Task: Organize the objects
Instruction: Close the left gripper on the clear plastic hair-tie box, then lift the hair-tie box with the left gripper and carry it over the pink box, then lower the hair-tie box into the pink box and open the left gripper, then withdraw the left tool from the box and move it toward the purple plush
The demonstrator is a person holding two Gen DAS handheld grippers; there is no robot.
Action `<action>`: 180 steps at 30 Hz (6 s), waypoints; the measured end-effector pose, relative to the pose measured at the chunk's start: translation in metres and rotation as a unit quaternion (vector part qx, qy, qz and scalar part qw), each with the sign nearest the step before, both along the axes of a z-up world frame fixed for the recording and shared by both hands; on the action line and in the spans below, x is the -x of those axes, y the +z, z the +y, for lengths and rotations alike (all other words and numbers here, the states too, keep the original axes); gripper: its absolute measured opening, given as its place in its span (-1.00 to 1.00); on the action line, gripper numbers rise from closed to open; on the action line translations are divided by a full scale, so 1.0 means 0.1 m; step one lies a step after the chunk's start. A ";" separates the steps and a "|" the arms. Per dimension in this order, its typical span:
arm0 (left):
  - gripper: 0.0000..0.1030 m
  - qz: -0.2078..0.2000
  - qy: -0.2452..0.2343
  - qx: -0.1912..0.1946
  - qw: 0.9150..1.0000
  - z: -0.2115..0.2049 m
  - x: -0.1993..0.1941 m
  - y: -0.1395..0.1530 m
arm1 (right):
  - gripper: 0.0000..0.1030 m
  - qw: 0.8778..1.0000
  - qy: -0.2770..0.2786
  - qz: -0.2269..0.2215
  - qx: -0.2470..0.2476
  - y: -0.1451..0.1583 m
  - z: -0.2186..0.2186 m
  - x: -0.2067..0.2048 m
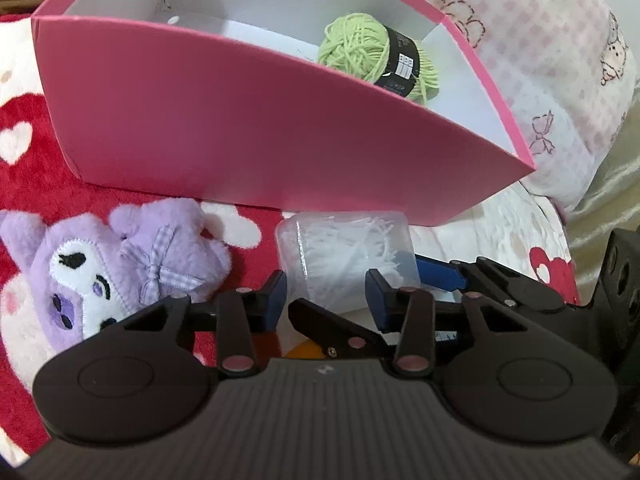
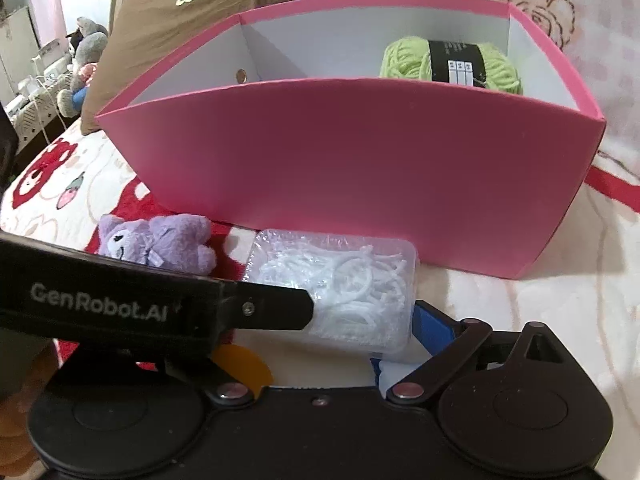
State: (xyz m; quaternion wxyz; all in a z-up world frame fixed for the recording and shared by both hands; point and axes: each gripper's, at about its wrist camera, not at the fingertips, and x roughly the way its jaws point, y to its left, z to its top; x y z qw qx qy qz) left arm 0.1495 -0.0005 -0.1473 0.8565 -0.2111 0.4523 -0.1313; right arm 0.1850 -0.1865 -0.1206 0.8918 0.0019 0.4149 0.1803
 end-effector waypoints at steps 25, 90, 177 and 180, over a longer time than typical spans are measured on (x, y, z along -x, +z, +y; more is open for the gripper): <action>-0.19 0.043 -0.042 -0.047 0.997 -0.16 0.21 0.67 | 0.85 0.999 0.000 -0.031 -0.012 0.50 -0.06 0.37; -0.15 0.015 0.027 -0.051 0.998 0.21 -0.32 1.61 | 0.83 0.990 0.105 -0.089 -0.009 1.51 0.12 -0.30; -0.21 0.037 0.073 -0.105 0.991 0.32 -1.10 1.06 | -0.22 0.998 0.068 0.003 0.014 0.95 -0.11 -1.22; -0.21 0.036 0.061 -0.107 0.992 0.30 -0.95 1.26 | -0.20 0.997 0.071 -0.008 0.007 1.11 -0.16 -1.07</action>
